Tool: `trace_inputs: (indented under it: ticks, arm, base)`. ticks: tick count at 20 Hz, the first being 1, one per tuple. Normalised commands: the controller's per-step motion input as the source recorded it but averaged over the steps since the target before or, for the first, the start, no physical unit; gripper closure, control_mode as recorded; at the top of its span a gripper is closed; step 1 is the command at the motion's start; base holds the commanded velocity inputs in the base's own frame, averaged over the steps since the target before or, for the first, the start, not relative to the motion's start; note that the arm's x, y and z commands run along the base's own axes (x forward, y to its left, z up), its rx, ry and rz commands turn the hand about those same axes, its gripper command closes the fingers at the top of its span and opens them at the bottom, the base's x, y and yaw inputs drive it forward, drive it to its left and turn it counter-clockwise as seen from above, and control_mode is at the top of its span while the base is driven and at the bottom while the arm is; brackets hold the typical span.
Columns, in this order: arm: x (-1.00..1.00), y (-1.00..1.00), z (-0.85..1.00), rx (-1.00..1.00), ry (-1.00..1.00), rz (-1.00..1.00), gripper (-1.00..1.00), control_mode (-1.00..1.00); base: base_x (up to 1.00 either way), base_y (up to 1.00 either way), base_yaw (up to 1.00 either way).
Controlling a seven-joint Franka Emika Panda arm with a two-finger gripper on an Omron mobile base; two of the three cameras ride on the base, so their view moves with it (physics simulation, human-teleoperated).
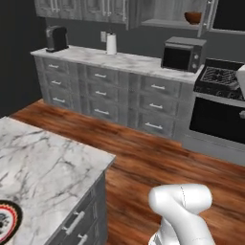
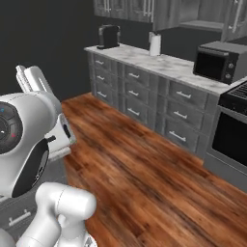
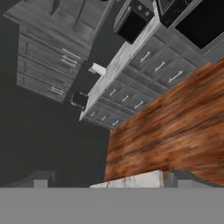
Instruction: Move the bowls from the cabinet to the plates on the dining table.
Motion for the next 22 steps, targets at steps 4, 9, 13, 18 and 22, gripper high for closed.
trace_inputs:
  ticks: [4,9,13,18,22]
  arm:
    - [0.00,0.00,0.00,0.00,0.00,0.00,-1.00,1.00]
    - [0.00,0.00,0.00,0.00,0.00,0.00,-1.00,1.00]
    - [0.00,0.00,0.00,0.00,0.00,0.00,-1.00,1.00]
    - [0.00,0.00,0.00,0.00,0.00,0.00,-1.00,1.00]
    - [0.00,0.00,0.00,0.00,0.00,0.00,-1.00,1.00]
  base:
    - [0.00,0.00,-0.25]
    - [0.11,0.04,-0.20]
    - [0.55,-0.02,-0.04]
    - [0.62,-0.09,0.02]
    - [0.62,-0.11,0.03]
